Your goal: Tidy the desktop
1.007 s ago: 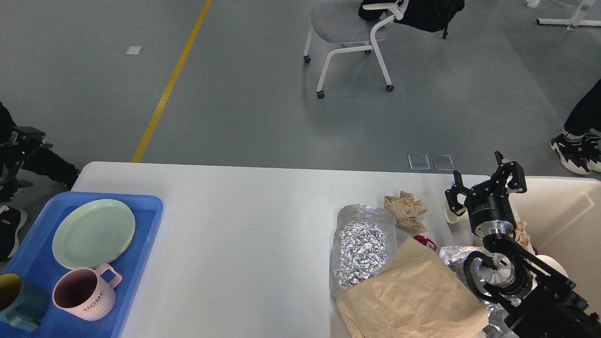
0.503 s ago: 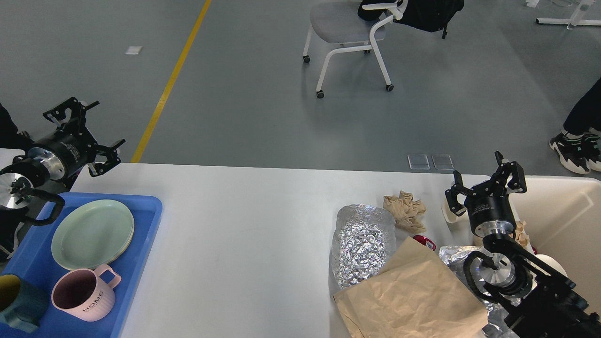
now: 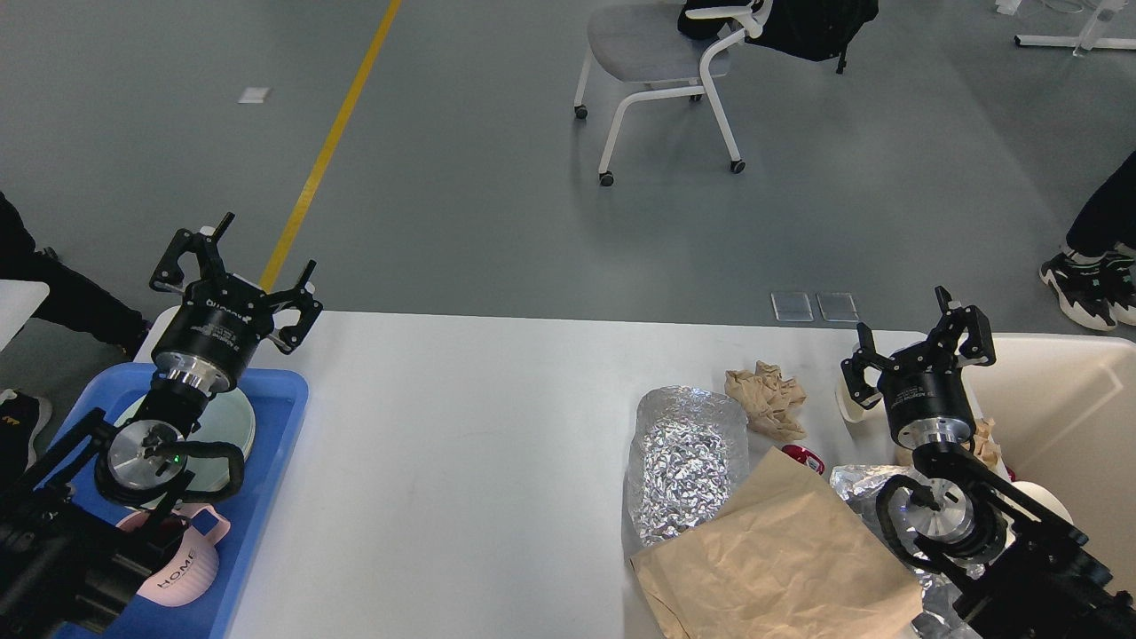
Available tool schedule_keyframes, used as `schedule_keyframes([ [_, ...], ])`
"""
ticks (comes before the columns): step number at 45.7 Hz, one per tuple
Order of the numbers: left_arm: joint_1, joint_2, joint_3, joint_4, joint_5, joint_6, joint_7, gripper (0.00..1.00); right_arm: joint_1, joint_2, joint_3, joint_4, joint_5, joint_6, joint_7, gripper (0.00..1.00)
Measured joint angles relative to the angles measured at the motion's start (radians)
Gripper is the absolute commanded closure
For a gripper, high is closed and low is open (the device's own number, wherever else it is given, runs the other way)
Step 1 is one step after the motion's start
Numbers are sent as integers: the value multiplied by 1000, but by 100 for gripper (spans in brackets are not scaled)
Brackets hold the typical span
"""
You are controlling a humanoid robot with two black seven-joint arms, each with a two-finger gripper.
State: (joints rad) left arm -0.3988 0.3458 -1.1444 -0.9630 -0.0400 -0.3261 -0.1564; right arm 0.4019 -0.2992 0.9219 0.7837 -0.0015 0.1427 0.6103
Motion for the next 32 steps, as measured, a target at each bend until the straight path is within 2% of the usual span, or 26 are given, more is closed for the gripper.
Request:
schedule_keyframes([
  [4, 84, -69, -125, -38, 140, 0, 11, 4, 0, 0, 0, 0, 0, 0, 0, 0],
  [9, 168, -125, -244, -103, 259, -4, 44, 4, 0, 0, 0, 0, 0, 0, 0, 0],
  [16, 205, -140, -317, -127, 280, -10, 106, 4, 0, 0, 0, 0, 0, 0, 0, 0],
  [32, 211, -142, -348, -118, 279, -37, 115, 4, -1, -1, 0, 2, 0, 0, 0, 0],
])
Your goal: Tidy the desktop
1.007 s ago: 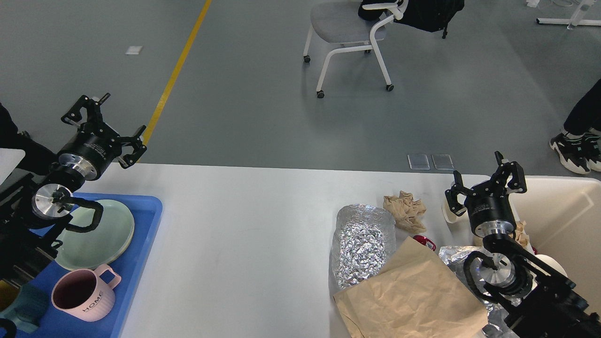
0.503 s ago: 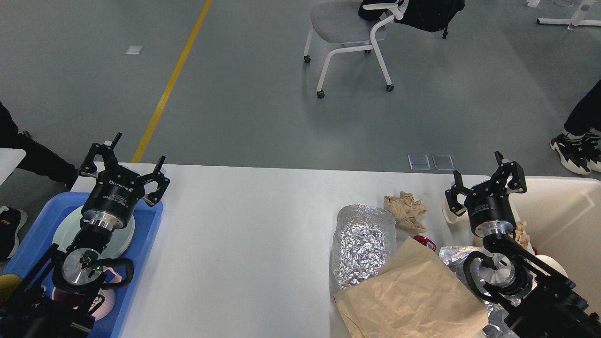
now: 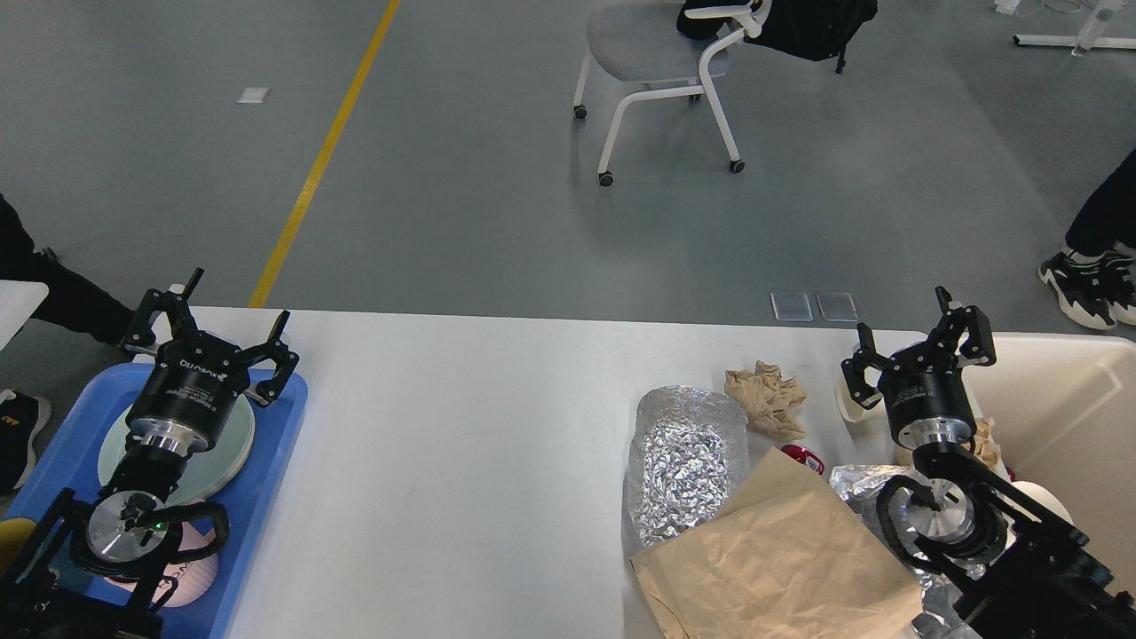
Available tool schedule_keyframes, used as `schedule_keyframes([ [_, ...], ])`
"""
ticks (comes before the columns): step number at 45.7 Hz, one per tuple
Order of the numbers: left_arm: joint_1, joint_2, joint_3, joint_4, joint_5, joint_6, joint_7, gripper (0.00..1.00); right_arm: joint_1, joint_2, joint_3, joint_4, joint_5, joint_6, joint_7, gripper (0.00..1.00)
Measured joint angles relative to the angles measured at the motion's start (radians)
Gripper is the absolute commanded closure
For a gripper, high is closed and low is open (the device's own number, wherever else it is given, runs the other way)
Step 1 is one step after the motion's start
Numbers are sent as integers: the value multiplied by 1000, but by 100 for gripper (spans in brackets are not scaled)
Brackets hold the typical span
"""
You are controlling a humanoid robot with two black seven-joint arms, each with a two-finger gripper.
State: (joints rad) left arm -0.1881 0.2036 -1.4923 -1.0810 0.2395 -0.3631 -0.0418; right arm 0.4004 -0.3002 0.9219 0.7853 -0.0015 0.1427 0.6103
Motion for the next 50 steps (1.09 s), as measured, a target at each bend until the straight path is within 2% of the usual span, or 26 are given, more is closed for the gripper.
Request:
schedule_keyframes([
  [9, -14, 3, -4, 7, 0, 1, 15, 4, 0, 1, 0, 0, 0, 0, 0, 0],
  [23, -32, 5, -4, 21, -1, 3, 13, 4, 0, 1, 0, 0, 0, 0, 0, 0],
  [50, -115, -59, 13, 196, -19, -1, -5, 4, 0, 1, 0, 0, 0, 0, 0, 0],
])
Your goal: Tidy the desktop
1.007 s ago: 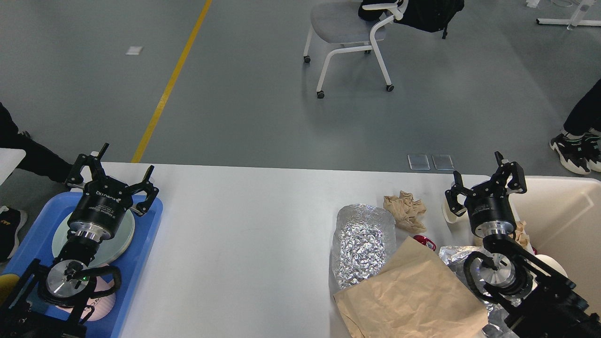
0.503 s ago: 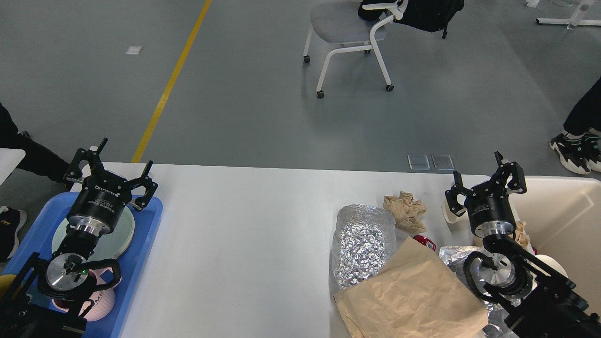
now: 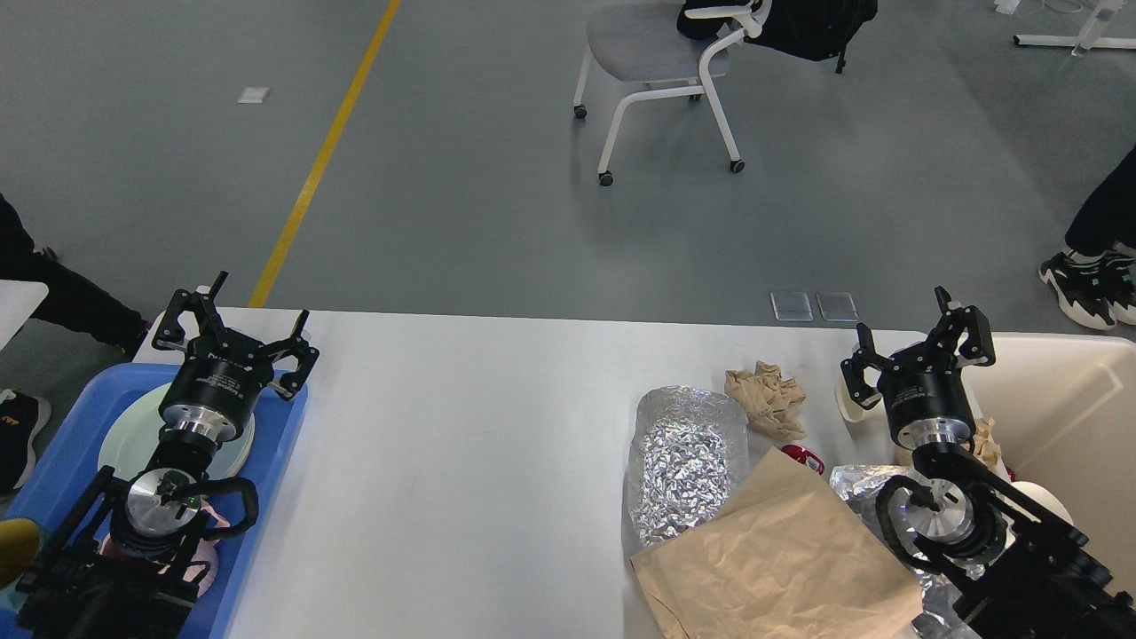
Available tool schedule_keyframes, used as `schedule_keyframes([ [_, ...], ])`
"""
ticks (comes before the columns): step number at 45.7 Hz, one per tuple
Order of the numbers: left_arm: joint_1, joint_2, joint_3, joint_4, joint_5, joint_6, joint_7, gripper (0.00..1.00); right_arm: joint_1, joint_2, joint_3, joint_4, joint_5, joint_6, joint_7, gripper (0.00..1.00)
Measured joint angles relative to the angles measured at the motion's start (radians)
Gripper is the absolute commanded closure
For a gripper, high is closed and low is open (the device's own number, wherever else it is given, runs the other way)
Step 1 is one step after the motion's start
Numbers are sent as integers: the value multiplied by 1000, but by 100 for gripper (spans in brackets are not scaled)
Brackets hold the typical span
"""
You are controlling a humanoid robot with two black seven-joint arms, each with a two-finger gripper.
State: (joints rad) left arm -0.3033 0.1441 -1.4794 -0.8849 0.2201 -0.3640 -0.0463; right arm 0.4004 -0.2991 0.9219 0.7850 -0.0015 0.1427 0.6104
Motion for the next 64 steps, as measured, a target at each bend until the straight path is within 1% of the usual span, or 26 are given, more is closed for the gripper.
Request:
schedule_keyframes([
  [8, 10, -43, -6, 15, -37, -17, -60, 4, 0, 0, 0, -1, 0, 0, 0, 0],
  [14, 11, -52, 4, 22, -69, -27, -68, 4, 1, 0, 0, -1, 0, 0, 0, 0],
  [22, 5, -54, 11, 40, -75, -46, -58, 4, 1, 0, 0, -1, 0, 0, 0, 0],
  [24, 2, -54, 12, 48, -76, -58, -47, 4, 1, 0, 0, -1, 0, 0, 0, 0],
  [29, -3, -50, 12, 74, -76, -90, -4, 4, 1, -1, 0, -1, 0, 0, 0, 0],
  [33, -12, -50, 12, 91, -76, -110, 12, 4, 1, -1, 0, -1, 0, 0, 0, 0],
  [46, -17, -52, 13, 101, -75, -137, 13, 4, 2, -1, 0, -1, 0, 0, 0, 0],
  [53, -17, -54, 12, 101, -76, -139, 3, 4, 2, -1, 0, -1, 0, 0, 0, 0],
  [64, -27, -54, 13, 117, -66, -138, 3, 4, 2, -1, 0, -1, 0, 0, 0, 0],
])
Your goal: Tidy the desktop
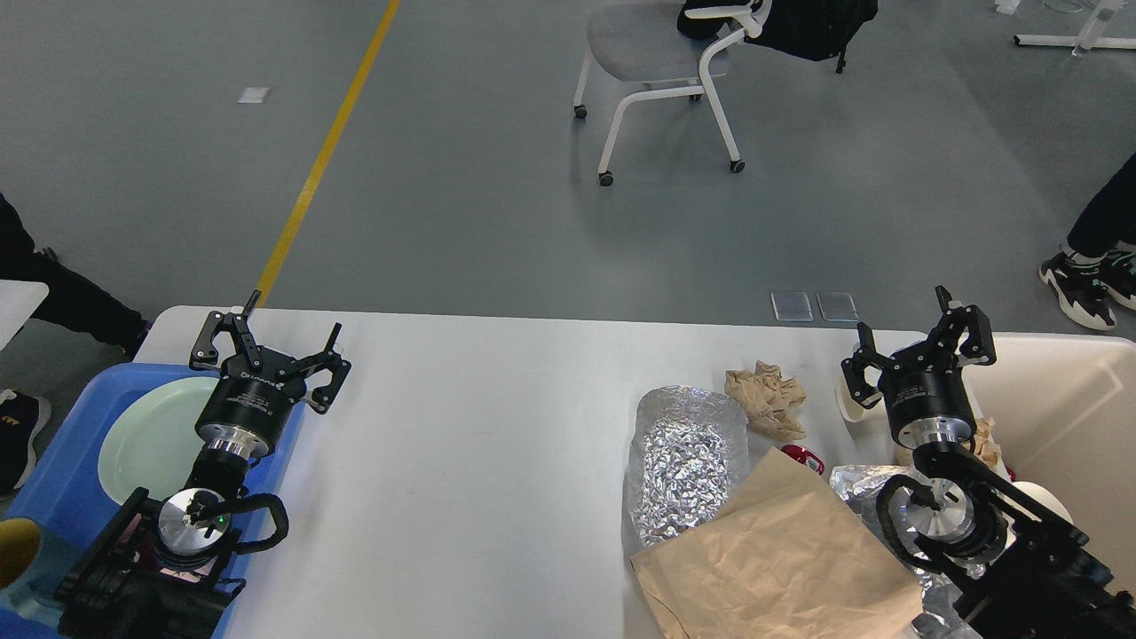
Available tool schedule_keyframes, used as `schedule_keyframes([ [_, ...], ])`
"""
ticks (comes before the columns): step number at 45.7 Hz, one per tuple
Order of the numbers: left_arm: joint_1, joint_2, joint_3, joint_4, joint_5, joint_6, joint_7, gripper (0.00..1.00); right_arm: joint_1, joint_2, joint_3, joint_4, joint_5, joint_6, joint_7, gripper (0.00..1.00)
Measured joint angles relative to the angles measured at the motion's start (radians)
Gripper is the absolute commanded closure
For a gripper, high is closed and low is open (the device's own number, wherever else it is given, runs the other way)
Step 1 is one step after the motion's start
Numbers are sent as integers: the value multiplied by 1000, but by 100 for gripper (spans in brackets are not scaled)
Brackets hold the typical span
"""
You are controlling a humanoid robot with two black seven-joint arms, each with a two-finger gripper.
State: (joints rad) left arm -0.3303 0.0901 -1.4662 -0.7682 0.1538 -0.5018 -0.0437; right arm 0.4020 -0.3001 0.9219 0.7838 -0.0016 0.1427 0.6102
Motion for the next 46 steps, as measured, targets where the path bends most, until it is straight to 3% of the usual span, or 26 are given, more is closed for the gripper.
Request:
schedule_keyframes([
  [7, -43, 8, 40, 52, 17, -6, -20, 4, 0, 0, 0, 0, 0, 0, 0, 0],
  [17, -51, 42, 132, 59, 24, -27, -97, 4, 0, 0, 0, 0, 0, 0, 0, 0],
  [46, -50, 51, 139, 60, 7, -31, -111, 4, 0, 0, 0, 0, 0, 0, 0, 0],
])
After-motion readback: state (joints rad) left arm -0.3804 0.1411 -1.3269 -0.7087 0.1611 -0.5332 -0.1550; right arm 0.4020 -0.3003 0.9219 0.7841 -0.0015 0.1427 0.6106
